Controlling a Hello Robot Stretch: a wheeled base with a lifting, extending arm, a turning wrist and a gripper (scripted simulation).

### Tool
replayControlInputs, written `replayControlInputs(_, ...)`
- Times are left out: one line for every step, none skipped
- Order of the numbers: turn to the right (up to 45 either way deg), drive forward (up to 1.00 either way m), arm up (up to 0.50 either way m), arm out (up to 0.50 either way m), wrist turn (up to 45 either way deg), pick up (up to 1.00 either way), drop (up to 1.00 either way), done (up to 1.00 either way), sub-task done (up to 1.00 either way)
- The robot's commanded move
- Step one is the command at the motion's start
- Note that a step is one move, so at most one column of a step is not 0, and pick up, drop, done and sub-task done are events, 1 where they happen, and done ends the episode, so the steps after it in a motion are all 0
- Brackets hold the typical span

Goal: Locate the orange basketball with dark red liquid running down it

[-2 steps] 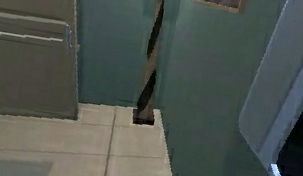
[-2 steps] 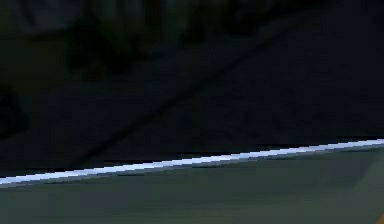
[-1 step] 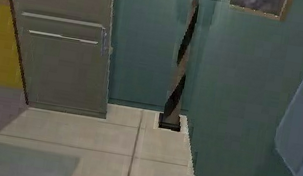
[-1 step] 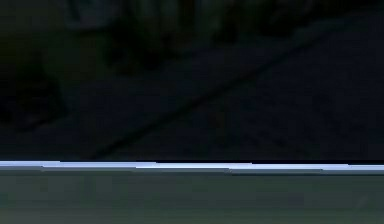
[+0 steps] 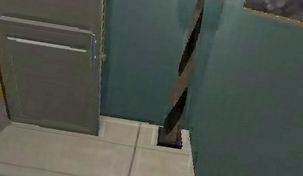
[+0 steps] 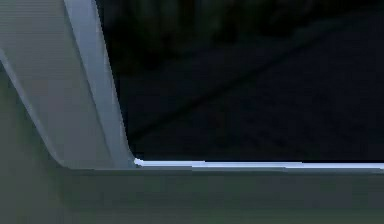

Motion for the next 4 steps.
replayControlInputs(-30.0,0.0,0.0,0.0,0.0,0.0,0.0,0.0,0.0)
replayControlInputs(0.0,0.55,0.0,0.0,0.0,0.0,0.0,0.0,0.0)
replayControlInputs(-36.0,0.0,0.0,0.0,0.0,0.0,0.0,0.0,0.0)
replayControlInputs(-3.0,0.0,0.0,0.0,0.0,0.0,0.0,0.0,0.0)
